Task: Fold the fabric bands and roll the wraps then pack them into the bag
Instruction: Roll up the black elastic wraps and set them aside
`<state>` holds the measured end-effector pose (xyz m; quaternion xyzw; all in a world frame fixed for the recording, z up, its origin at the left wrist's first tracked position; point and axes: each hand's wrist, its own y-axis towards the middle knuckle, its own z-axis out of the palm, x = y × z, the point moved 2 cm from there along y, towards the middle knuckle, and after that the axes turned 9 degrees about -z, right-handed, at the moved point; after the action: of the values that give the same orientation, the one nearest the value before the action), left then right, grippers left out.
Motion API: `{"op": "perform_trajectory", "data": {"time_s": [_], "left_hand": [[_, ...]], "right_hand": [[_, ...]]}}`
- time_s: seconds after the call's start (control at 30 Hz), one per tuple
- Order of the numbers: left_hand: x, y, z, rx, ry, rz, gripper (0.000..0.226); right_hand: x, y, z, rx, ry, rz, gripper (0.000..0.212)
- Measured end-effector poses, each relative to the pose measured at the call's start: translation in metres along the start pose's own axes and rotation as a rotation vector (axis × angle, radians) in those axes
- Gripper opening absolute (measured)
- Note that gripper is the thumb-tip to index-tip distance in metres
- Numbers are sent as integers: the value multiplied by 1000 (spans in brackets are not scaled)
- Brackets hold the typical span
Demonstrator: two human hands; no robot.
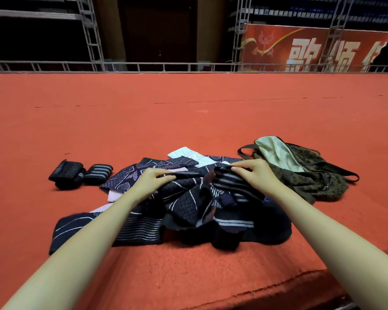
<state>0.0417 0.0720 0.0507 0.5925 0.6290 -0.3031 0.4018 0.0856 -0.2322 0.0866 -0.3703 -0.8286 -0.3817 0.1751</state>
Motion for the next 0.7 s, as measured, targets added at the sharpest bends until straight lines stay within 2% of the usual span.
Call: {"op": "perform_trajectory", "data": {"time_s": [0.1, 0.2, 0.37, 0.43, 0.57, 0.7], "left_hand": [[0, -13, 10, -13, -28, 40, 13], [-5, -18, 28, -69, -16, 94, 19], [-2, -16, 45, -38, 185, 87, 20], [-3, -18, 49, -32, 271, 82, 24], [-3, -19, 48, -111, 287, -9, 33], [-3, -25, 50, -132, 322, -26, 35]], "right_hand": [[-2, 2, 14, 6, -8, 15, 16], [0, 8, 38, 103, -100, -21, 18], [21, 2, 66, 204, -139, -131, 32], [27, -1, 75, 249, -178, -139, 27], [24, -2, 84, 315, -311, -19, 33], [22, -5, 90, 190, -237, 144, 26]]}}
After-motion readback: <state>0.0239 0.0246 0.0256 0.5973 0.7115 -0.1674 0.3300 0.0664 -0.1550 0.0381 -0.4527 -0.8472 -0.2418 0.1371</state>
